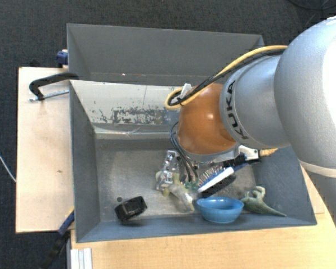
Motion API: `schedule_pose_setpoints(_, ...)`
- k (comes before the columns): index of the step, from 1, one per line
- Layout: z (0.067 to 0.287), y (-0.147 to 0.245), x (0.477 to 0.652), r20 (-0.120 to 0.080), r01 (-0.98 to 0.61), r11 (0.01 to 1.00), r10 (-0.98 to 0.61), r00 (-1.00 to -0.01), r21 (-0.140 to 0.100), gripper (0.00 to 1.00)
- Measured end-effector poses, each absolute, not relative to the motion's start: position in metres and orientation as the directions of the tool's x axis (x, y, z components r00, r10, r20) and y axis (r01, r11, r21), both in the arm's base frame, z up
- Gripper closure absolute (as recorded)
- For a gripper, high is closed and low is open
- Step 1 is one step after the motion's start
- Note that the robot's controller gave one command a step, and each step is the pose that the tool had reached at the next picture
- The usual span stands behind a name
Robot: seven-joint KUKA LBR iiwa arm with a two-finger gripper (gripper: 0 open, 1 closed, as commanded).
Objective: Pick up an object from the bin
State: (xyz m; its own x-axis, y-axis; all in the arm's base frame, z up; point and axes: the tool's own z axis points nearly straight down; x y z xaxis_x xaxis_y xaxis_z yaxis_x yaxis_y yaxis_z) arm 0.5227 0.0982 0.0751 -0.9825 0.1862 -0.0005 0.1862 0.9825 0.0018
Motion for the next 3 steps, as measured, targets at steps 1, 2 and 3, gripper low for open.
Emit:
schedule_pose_setpoints(1, 0.092, 0.016, 0.516, 0.001, 0.132, 0.991, 0.132, -0.991, 0.001, 1.0)
schedule_pose_setpoints(2, 0.092, 0.021, 0.516, -0.002, 0.126, 0.992, 0.126, -0.992, 0.003, 0.0)
schedule_pose_setpoints(3, 0.073, -0.005, 0.498, -0.012, -0.285, 0.958, -0.285, -0.958, 0.004, 0.0)
